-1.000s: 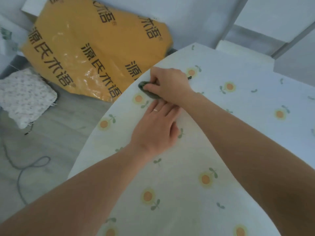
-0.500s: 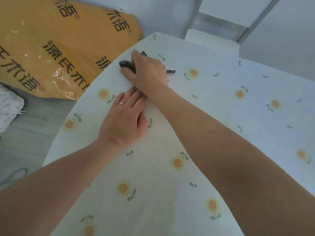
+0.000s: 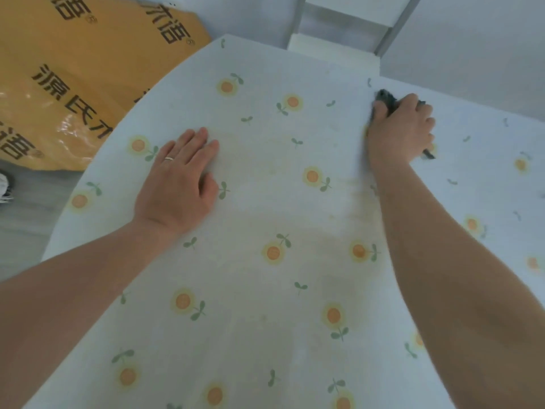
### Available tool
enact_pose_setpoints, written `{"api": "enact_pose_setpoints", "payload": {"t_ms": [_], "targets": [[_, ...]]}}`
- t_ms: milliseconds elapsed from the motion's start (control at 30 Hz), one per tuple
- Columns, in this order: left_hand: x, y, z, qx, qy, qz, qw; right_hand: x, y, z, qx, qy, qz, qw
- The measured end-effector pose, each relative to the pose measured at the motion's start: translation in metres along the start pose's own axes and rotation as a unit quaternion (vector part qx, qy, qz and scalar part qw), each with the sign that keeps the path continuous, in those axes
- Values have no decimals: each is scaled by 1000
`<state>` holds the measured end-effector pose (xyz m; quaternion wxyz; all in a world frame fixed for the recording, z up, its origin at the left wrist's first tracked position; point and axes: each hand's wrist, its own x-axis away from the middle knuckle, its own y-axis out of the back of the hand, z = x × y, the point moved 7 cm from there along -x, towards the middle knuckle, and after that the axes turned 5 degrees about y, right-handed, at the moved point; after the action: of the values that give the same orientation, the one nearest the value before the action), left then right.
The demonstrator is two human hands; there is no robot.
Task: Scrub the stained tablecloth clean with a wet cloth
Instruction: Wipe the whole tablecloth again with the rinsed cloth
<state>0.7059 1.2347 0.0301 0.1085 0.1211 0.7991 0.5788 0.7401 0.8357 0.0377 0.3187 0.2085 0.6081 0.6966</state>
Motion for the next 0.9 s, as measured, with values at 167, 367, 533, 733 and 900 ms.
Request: {"api": "enact_pose_setpoints", "payload": {"t_ms": [167, 367, 533, 733, 900], "targets": [[0, 1, 0, 10, 7, -2, 1000, 128, -4, 132, -67, 242, 63, 966], [0, 2, -2, 11, 8, -5, 1000, 150, -6, 142, -95, 401, 105, 905], [0, 1, 0, 9, 5, -5, 1000, 42, 13, 0, -48, 84, -8, 995], [0, -1, 1, 16, 3, 4, 1000, 100, 7, 57, -60, 67, 20, 996], [-1, -2, 0, 10, 5, 7, 1000, 194, 1, 157, -110, 383, 98, 912]]}}
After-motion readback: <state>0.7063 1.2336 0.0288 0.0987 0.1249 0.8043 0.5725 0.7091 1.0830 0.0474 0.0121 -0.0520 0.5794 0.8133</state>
